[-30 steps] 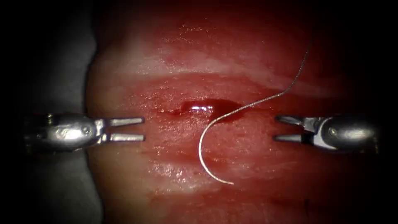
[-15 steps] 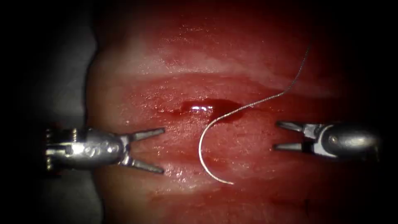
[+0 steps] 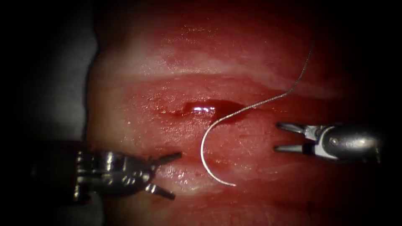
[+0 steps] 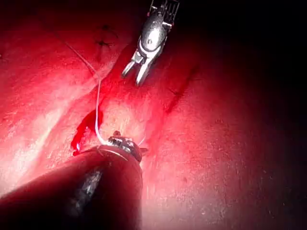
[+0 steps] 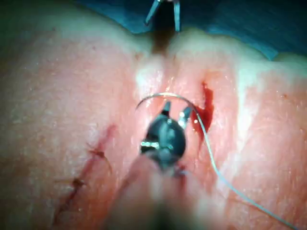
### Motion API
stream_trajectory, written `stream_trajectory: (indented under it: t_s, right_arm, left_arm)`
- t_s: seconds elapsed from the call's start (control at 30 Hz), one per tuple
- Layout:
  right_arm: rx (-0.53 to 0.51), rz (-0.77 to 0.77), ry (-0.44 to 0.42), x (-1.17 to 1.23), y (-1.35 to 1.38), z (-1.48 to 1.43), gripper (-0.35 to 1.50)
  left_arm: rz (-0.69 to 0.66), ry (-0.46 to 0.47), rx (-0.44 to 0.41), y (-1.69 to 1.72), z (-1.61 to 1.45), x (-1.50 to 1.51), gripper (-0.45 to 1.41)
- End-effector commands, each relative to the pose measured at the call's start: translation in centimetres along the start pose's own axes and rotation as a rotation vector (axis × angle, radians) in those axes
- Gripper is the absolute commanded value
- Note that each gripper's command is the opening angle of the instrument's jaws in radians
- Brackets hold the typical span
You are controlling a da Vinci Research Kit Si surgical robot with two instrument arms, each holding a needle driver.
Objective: Wound Closure
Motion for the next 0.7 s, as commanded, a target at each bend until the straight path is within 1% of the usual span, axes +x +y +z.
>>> stream_trajectory:
  t_s: [0.03, 0.07, 0.13, 0.17, 0.23, 0.3, 0.4, 0.63, 0.7]
  right_arm:
    - [0.004, 0.003, 0.0, -0.04, -0.08, 0.07, 0.33]
    - [0.004, 0.002, 0.0, -0.05, -0.09, 0.07, 0.33]
    - [0.004, 0.002, 0.0, -0.05, -0.09, 0.07, 0.33]
    - [0.004, 0.002, 0.0, -0.05, -0.09, 0.07, 0.33]
    - [0.004, 0.002, 0.0, -0.05, -0.09, 0.07, 0.33]
    - [0.004, 0.002, 0.0, -0.05, -0.09, 0.07, 0.33]
    - [0.004, 0.002, 0.0, -0.05, -0.09, 0.07, 0.33]
    - [0.004, 0.002, 0.0, -0.05, -0.09, 0.07, 0.33]
    - [0.004, 0.002, 0.0, -0.05, -0.09, 0.07, 0.33]
  left_arm:
    - [-0.004, -0.007, 0.006, 0.06, 0.15, 0.05, 0.58]
    - [-0.002, -0.01, 0.01, 0.06, 0.18, 0.07, 0.52]
    - [0.018, -0.047, 0.013, 0.01, 0.4, 0.18, 0.47]
    - [0.029, -0.06, 0.011, 0.01, 0.48, 0.2, 0.47]
    - [0.034, -0.07, 0.01, 0.01, 0.53, 0.22, 0.47]
    - [0.049, -0.099, 0.008, 0.04, 0.69, 0.25, 0.47]
    - [0.074, -0.115, 0.008, 0.05, 0.83, 0.29, 0.47]
    - [0.088, -0.161, -0.012, 0.03, 1.07, 0.23, 0.47]
    - [0.089, -0.18, -0.024, 0.05, 1.21, 0.22, 0.47]
